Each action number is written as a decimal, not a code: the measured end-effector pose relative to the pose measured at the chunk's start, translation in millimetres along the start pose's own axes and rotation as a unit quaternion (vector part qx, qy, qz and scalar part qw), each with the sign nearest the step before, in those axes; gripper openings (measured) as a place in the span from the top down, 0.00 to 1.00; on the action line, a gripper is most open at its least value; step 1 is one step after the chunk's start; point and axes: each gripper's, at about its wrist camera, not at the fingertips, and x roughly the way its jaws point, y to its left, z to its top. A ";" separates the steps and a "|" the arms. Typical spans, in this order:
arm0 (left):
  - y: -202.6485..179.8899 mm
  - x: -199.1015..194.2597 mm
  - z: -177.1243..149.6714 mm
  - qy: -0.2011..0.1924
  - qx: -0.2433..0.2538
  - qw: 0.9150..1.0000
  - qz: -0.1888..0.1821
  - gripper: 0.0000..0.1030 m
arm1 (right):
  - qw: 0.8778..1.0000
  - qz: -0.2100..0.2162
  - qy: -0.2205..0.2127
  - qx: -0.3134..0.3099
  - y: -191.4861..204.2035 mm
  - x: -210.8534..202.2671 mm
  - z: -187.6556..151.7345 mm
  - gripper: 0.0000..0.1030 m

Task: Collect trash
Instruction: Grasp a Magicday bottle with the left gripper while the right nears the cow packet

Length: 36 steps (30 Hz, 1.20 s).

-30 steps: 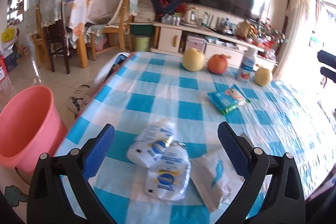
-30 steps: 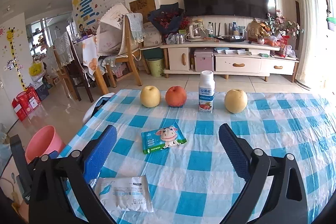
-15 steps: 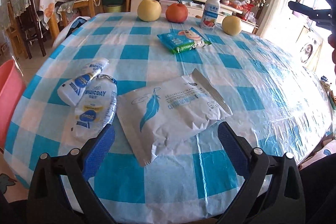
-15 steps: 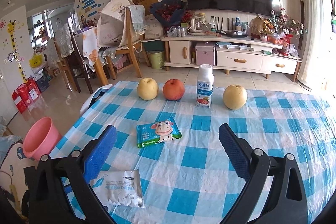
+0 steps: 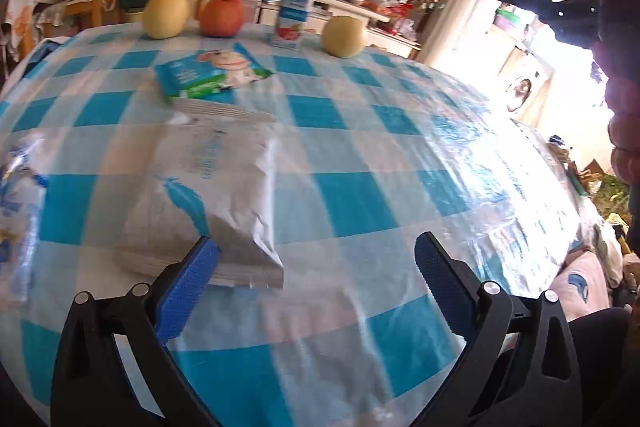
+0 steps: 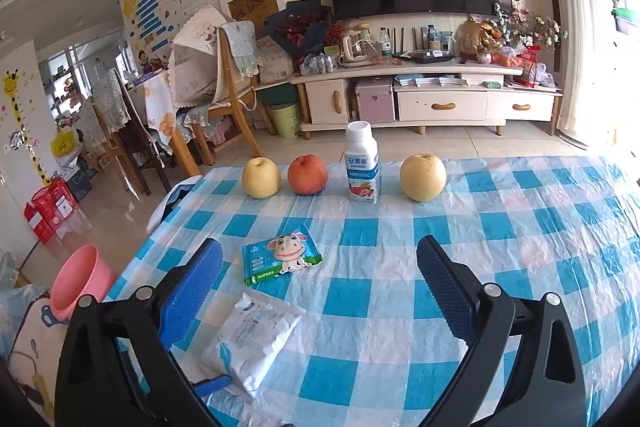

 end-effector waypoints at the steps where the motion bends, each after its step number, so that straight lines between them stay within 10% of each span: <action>1: -7.7 5.7 0.5 0.000 0.005 1.000 -0.010 0.04 | 1.000 -0.001 0.001 0.004 -2.9 0.1 0.0 0.06; 7: -21.7 4.1 15.1 -0.010 0.019 1.000 -0.014 0.04 | 1.000 -0.009 0.016 0.022 -18.8 5.3 -1.9 0.06; 10: -1.1 -25.4 32.6 -0.025 0.046 0.997 0.050 0.04 | 0.999 -0.010 0.032 0.028 -22.9 11.3 -4.2 0.06; 22: 187.9 -88.6 56.8 -0.003 -0.051 0.980 0.194 0.04 | 0.994 0.017 0.103 -0.013 9.3 47.0 -16.9 0.06; 31: 211.2 -73.3 56.0 0.031 -0.070 0.979 0.187 0.05 | 0.987 0.012 0.152 -0.055 42.0 119.9 -23.6 0.06; 36: 222.8 -61.9 54.3 0.053 -0.083 0.978 0.183 0.21 | 0.980 -0.005 0.144 -0.139 60.2 158.9 -25.8 0.06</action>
